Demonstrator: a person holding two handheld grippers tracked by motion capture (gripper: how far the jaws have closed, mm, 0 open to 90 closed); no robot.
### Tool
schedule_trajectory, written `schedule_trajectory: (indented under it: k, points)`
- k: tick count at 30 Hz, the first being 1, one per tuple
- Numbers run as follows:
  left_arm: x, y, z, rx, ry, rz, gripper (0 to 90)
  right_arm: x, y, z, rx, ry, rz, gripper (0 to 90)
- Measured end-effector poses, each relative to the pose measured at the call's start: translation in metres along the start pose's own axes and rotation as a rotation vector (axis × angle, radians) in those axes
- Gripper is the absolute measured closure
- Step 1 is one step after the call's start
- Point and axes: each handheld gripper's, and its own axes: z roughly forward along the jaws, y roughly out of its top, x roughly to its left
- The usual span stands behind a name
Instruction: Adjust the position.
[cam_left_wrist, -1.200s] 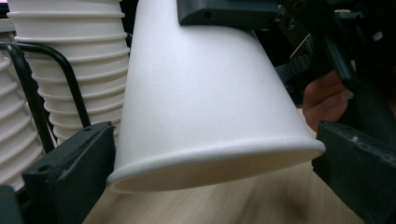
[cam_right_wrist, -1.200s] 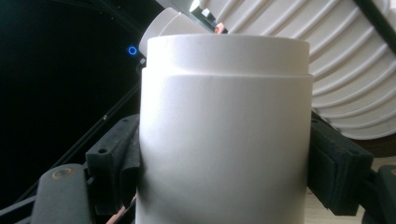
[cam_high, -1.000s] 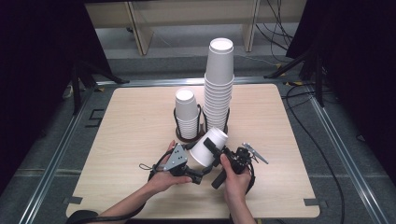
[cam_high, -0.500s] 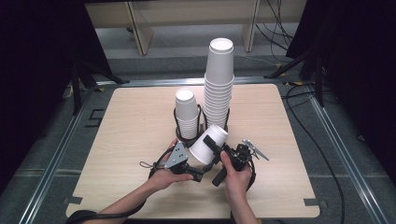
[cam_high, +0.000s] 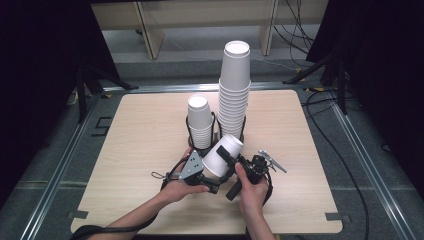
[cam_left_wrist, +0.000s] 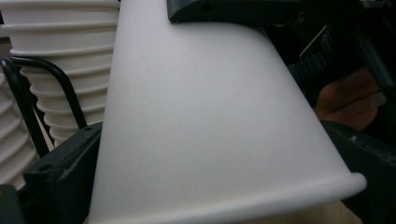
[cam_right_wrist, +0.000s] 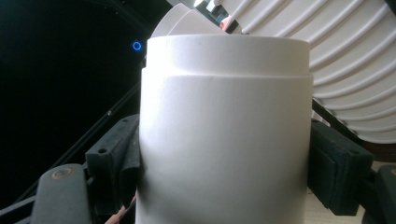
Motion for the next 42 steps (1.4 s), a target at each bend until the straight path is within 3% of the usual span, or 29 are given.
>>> schedule_trajectory:
  k: [4,7,8,10,18,19,22,26,31,38,42]
  points:
    - [0.0,0.001,0.0,-0.013,0.005,0.006,3.5,0.0,0.001,0.001,-0.004,-0.02,-0.006,19.7]
    - [0.001,0.002,-0.002,0.014,0.008,0.011,5.5,0.001,0.001,0.001,0.001,-0.006,-0.019,18.4]
    - [0.001,0.002,-0.003,0.014,0.011,0.014,6.1,0.001,0.002,0.002,0.0,-0.024,-0.032,18.0]
    - [0.001,0.002,-0.003,0.002,0.006,0.014,7.7,0.001,0.002,0.0,0.0,-0.007,-0.041,17.0]
    - [0.003,0.004,-0.007,-0.004,-0.001,0.017,11.5,0.003,0.004,0.002,0.009,-0.012,-0.029,14.5]
    - [0.004,0.004,-0.008,-0.008,-0.005,0.014,11.8,0.003,0.004,0.001,0.015,0.018,-0.029,13.8]
    - [0.004,0.004,-0.007,-0.02,-0.008,0.014,12.3,0.003,0.005,0.001,0.022,-0.006,-0.031,13.4]
    - [0.004,0.004,-0.008,-0.015,-0.006,0.024,13.0,0.003,0.005,0.0,0.029,0.017,-0.037,13.1]
    - [0.004,0.004,-0.009,-0.017,-0.009,0.032,13.5,0.003,0.005,0.0,0.034,0.002,-0.023,12.3]
    - [0.005,0.005,-0.008,-0.038,-0.011,0.039,13.6,0.002,0.005,0.0,0.029,0.017,-0.011,11.5]
    - [0.005,0.006,-0.01,-0.017,-0.006,0.043,13.7,0.002,0.005,-0.002,0.041,0.045,-0.003,11.5]
